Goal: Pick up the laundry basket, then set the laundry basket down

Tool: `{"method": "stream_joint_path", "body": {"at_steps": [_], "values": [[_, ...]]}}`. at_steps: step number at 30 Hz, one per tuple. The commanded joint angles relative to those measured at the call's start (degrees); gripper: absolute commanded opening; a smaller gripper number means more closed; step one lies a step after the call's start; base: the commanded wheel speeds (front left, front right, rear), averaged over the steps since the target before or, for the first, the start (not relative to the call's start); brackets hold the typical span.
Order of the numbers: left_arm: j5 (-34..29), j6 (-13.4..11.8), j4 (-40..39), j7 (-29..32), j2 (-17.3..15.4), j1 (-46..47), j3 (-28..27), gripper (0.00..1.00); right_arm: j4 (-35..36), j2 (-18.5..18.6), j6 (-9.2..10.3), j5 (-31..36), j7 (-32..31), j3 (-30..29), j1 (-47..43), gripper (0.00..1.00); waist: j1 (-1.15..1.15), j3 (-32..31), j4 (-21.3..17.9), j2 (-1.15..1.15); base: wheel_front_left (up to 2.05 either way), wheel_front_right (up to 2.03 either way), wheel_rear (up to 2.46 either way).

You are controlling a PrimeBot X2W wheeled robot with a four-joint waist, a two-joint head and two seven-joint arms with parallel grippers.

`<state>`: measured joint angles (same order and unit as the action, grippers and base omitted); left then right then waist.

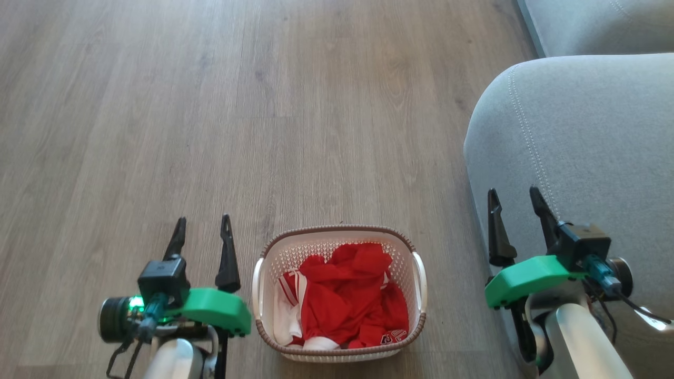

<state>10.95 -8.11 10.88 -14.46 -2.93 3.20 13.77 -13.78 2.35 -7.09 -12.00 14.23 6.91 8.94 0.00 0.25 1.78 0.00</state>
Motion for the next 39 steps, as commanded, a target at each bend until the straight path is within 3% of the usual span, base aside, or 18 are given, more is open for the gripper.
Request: {"method": "stream_joint_path", "body": {"at_steps": [1, 8, 39], "values": [[0.5, 0.7, -1.0, -0.5, 0.0, 1.2, -2.1, 1.00, 1.2, 0.5, -0.40, 0.1, 0.8, 1.1, 1.1, 1.00, 0.00, -0.1, 0.0, 0.00, 0.00, 0.00, 0.00], [3.4, 2.2, 1.8, -0.5, 0.0, 1.3, -1.9, 1.00, -1.7, 0.5, -0.40, 0.1, 0.8, 1.5, 1.6, 1.00, 0.00, -0.1, -0.1, 0.00, 0.00, 0.00, 0.00], [4.9, 1.4, 2.8, -0.5, 0.0, 2.5, -1.2, 1.00, -2.8, 0.5, -0.40, 0.9, 0.8, 1.0, 2.8, 1.00, 0.00, 2.7, -0.1, 0.00, 0.00, 0.00, 0.00]]}}
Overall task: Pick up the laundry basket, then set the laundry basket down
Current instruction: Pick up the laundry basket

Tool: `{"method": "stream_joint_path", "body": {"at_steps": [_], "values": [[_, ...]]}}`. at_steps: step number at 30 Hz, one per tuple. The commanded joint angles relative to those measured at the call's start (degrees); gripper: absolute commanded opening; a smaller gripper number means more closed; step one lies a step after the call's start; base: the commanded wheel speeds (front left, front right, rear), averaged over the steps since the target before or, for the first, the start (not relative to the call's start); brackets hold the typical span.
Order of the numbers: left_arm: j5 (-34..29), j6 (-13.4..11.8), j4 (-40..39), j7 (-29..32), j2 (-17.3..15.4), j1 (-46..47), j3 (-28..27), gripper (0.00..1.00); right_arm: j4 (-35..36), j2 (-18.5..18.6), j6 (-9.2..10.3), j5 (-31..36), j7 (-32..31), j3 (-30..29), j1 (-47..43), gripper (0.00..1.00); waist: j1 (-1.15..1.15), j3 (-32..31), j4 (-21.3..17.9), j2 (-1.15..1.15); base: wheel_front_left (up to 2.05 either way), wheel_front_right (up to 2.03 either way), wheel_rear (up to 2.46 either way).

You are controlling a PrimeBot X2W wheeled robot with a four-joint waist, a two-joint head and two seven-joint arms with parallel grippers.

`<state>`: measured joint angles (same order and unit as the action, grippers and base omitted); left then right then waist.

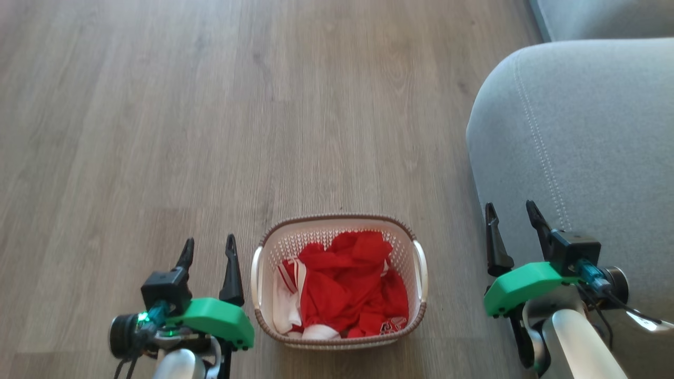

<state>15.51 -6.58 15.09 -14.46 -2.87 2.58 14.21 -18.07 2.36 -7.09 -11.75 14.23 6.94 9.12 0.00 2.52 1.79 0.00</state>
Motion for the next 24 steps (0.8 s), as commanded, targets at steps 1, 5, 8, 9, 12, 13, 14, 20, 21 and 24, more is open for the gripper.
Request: {"method": "stream_joint_path", "body": {"at_steps": [1, 5, 8, 9, 12, 13, 14, 20, 21, 24], "values": [[0.5, 0.0, -0.6, -0.5, 0.0, 3.3, -1.3, 1.00, 1.1, 0.5, -0.40, 1.0, 0.8, 1.0, 2.9, 1.00, 0.00, 1.0, -0.1, 0.00, 0.00, 0.00, 0.00], [0.9, 0.7, 2.2, -0.5, 0.0, 5.3, 0.1, 1.00, 0.1, 0.5, -0.40, 2.5, 0.8, 0.7, 4.9, 1.00, 0.00, 4.6, -0.4, 0.00, 0.00, 0.00, 0.00], [1.1, 0.7, 4.7, -0.5, 0.0, 7.4, 1.0, 1.00, -1.0, 0.5, -0.40, 3.3, 0.8, 0.3, 6.9, 1.00, 0.00, 8.4, -0.4, 0.00, 0.00, 0.00, 0.00], [1.1, 0.8, 5.9, -0.5, 0.0, 8.3, 1.5, 1.00, -1.6, 0.5, -0.40, 3.4, 0.8, 0.1, 7.6, 1.00, 0.00, 9.6, -0.4, 0.00, 0.00, 0.00, 0.00], [1.1, 0.8, 8.7, -0.5, 0.0, 11.4, 2.4, 1.00, -3.9, 0.5, -0.40, 3.3, 0.8, -0.2, 10.1, 1.00, 0.00, 13.8, -0.2, 0.00, 0.00, 0.00, 0.00], [1.2, 0.8, 9.6, -0.5, 0.0, 12.4, 2.7, 1.00, -5.0, 0.5, -0.40, 3.1, 0.8, -0.2, 11.0, 1.00, 0.00, 15.4, -0.2, 0.00, 0.00, 0.00, 0.00], [1.4, 0.8, 10.5, -0.5, 0.0, 13.5, 2.9, 1.00, -6.1, 0.5, -0.40, 2.9, 0.8, -0.2, 11.9, 1.00, 0.00, 16.6, -0.1, 0.00, 0.00, 0.00, 0.00], [2.2, 1.2, 16.7, -0.5, 0.0, 19.4, 4.8, 1.00, -13.8, 0.8, -0.40, 2.4, 0.8, 0.3, 17.4, 1.00, 0.00, 23.7, 0.5, 0.00, 0.00, 0.00, 0.00], [2.2, 1.5, 18.1, -0.5, 0.0, 20.5, 5.5, 1.00, -15.2, 0.9, -0.40, 2.4, 0.8, 0.5, 18.4, 1.00, 0.00, 24.8, 0.6, 0.00, 0.00, 0.00, 0.00], [2.7, 1.8, 20.5, -0.5, 0.0, 23.0, 6.3, 1.00, -18.3, 1.0, -0.40, 2.0, 0.8, 1.3, 20.5, 1.00, 0.00, 27.0, 0.8, 0.00, 0.00, 0.00, 0.00]]}}
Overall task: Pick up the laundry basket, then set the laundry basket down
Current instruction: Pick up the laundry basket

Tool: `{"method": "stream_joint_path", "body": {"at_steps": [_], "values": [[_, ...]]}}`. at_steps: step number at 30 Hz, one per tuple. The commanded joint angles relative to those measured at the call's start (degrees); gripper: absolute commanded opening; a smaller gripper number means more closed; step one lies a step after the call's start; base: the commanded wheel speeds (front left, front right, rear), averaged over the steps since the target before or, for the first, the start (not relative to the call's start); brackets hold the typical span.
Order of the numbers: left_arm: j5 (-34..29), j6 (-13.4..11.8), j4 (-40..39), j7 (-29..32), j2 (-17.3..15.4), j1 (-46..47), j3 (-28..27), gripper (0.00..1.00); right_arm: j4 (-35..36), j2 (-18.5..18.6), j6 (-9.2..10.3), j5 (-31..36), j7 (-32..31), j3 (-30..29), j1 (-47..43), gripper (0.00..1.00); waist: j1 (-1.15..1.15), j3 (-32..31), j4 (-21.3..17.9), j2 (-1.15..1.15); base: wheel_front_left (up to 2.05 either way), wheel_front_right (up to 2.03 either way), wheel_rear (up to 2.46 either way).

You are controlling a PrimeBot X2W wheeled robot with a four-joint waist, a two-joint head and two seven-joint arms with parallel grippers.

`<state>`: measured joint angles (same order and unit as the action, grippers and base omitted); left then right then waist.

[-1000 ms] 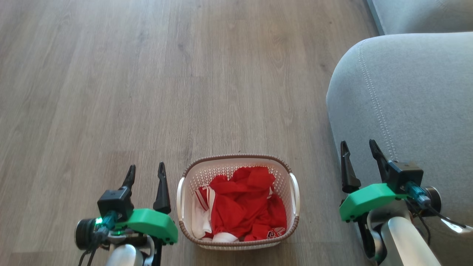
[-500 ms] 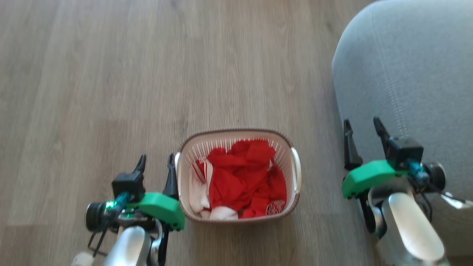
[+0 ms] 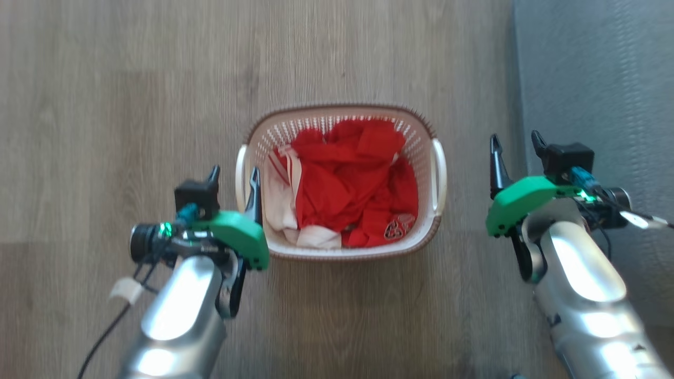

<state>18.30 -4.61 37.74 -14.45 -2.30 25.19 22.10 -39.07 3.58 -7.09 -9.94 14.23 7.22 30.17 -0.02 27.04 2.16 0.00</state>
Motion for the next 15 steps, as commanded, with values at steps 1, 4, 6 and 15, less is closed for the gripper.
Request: {"method": "stream_joint_path", "body": {"at_steps": [1, 4, 6, 15], "values": [[0.4, 0.0, -1.0, -0.5, -0.6, 1.5, -1.2, 1.00, 0.7, -0.2, -0.40, -0.6, 0.6, 1.5, 0.5, 1.00, 0.02, 3.5, 0.5, 0.00, 0.00, 0.00, 0.00], [0.9, 0.7, 4.5, -0.5, -0.6, 6.1, 0.2, 1.00, -6.1, -0.2, -0.40, -1.7, -0.5, 4.2, 5.4, 1.00, 0.02, 7.5, 0.3, 0.00, 0.00, 0.00, 0.00], [1.0, 0.8, 6.1, -0.5, -0.6, 7.2, 0.5, 1.00, -7.5, -0.2, -0.40, -2.0, -0.7, 4.8, 6.5, 1.00, 0.02, 8.4, 0.2, 0.00, 0.00, 0.00, 0.00], [3.5, 3.1, 19.5, -0.5, -0.6, 17.0, 5.8, 1.00, -16.4, -0.6, -0.40, -12.5, -6.9, 12.0, 13.8, 1.00, 0.02, 15.4, 0.8, 0.00, 0.00, 0.00, 0.00]]}}
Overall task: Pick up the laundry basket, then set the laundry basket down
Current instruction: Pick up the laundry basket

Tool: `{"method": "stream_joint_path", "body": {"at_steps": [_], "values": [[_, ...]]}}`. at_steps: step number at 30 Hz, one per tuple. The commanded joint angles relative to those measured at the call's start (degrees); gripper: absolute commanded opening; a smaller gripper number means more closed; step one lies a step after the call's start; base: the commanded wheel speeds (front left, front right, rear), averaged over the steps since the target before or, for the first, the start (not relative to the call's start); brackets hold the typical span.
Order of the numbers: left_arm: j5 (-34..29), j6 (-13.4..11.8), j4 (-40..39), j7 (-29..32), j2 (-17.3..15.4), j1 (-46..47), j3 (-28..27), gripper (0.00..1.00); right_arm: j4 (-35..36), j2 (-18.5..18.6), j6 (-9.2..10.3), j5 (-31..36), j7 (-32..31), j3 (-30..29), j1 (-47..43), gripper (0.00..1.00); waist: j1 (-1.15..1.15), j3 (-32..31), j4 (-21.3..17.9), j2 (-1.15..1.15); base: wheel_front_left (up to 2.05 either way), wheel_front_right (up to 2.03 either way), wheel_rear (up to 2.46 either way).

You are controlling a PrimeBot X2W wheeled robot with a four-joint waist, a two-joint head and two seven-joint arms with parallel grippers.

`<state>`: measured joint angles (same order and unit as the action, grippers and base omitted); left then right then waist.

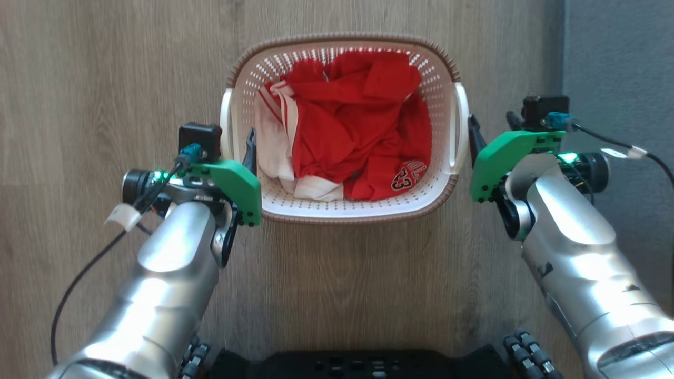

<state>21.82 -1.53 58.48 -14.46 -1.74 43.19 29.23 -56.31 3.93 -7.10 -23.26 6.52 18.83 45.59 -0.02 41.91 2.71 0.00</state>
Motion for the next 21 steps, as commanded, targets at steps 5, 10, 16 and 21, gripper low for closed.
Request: {"method": "stream_joint_path", "body": {"at_steps": [5, 10, 16, 21], "values": [[1.6, 0.2, 3.3, -0.5, -1.1, 1.5, 0.6, 1.00, 0.8, -0.9, -0.39, -3.5, -1.0, 5.1, 0.2, 1.00, 0.02, 2.1, 0.2, 0.00, 0.00, 0.00, 0.00], [3.6, 0.9, 5.6, -0.5, -1.1, 3.7, 2.5, 1.00, 0.5, 0.1, -0.39, -6.7, -1.9, 7.7, 2.3, 1.00, 0.02, 3.9, 0.3, 0.00, 0.00, 0.00, 0.00], [6.9, 3.5, 8.7, -0.5, -1.1, 6.0, 5.7, 1.00, -1.3, 0.6, -0.39, -8.3, -2.9, 9.7, 4.5, 1.00, 0.02, 5.9, 0.3, 0.00, 0.00, 0.00, 0.00], [10.0, 4.7, 10.3, 0.2, -1.1, 8.0, 8.7, 1.00, -2.6, 0.5, -0.39, -9.1, -3.5, 11.2, 6.1, 1.00, 0.02, 7.3, 0.5, 0.00, 0.00, 0.00, 0.00]]}}
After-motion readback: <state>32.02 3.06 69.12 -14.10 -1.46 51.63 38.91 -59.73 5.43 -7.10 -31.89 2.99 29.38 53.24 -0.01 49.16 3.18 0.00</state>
